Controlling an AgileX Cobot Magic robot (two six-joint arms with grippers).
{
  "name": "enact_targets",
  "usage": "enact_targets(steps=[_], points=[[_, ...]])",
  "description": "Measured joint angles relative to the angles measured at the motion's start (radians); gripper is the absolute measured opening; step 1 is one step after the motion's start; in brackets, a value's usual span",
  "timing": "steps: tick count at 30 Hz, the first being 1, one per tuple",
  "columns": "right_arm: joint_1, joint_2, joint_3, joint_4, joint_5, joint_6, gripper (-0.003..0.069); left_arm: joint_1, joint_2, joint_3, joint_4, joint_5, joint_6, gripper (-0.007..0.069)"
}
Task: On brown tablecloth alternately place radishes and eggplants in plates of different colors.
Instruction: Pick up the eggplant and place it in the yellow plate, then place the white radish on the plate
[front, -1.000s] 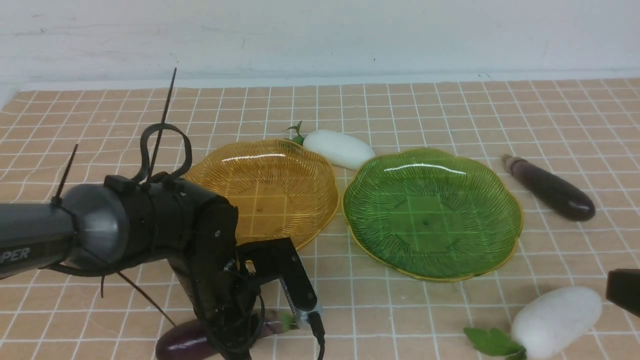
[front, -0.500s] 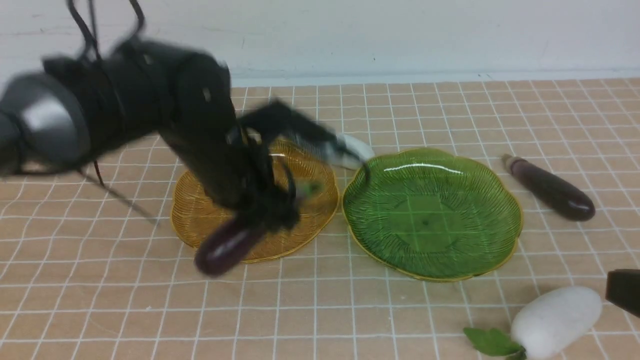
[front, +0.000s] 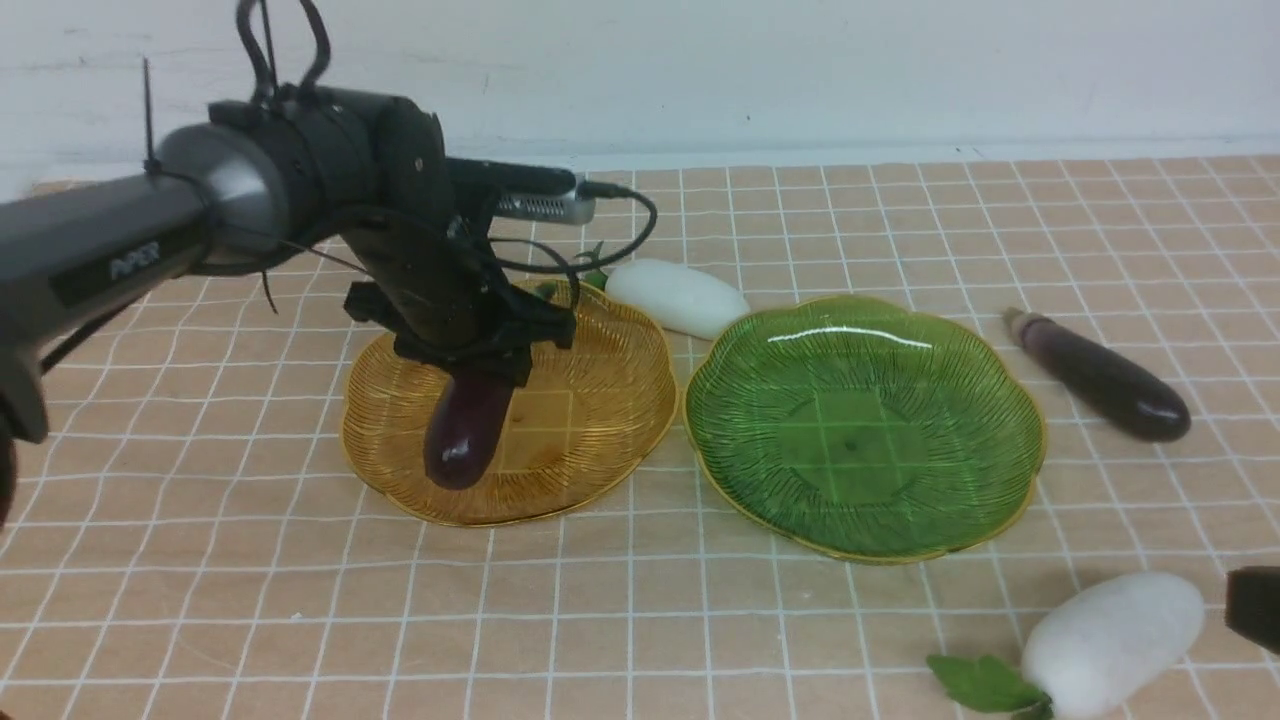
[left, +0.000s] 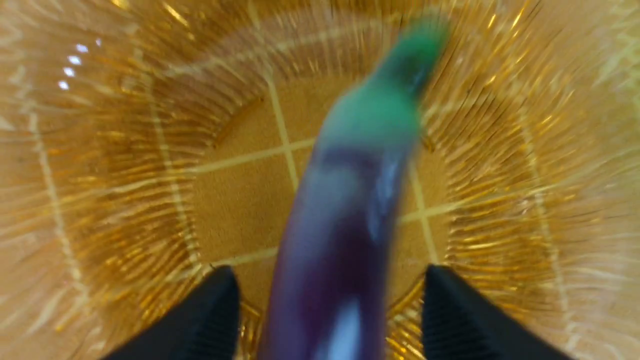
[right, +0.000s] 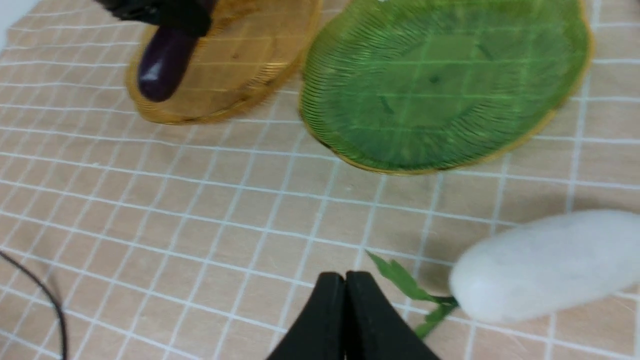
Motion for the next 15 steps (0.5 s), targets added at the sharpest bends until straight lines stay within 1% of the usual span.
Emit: enact_targets(steps=[3, 5, 8, 10, 12, 13, 15], points=[[0.000, 0.032, -0.018, -0.035, 0.018, 0.029, -0.0015, 0.000, 0.000, -0.020, 0.009, 0.010, -0.001, 0.0505], [0.000, 0.063, -0.042, -0.050, 0.030, 0.043, -0.0015, 0.000, 0.000, -0.046, 0.021, 0.048, -0.001, 0.0544], [0.000, 0.124, -0.097, -0.074, 0.050, 0.052, -0.0015, 0.000, 0.000, -0.086, 0.037, 0.124, -0.001, 0.0552], [0.000, 0.163, -0.132, -0.088, 0.066, 0.070, -0.0015, 0.000, 0.000, -0.144, 0.054, 0.223, -0.001, 0.0507], [0.000, 0.198, -0.158, -0.100, 0.075, 0.083, -0.0015, 0.000, -0.004, -0.177, 0.062, 0.296, 0.001, 0.0432], [0.000, 0.227, -0.190, -0.116, 0.080, 0.096, -0.0015, 0.000, -0.008, -0.188, 0.062, 0.323, 0.006, 0.0375], [0.000, 0.280, -0.232, -0.142, 0.089, 0.119, -0.0015, 0.000, -0.028, -0.201, 0.062, 0.364, 0.022, 0.0239]])
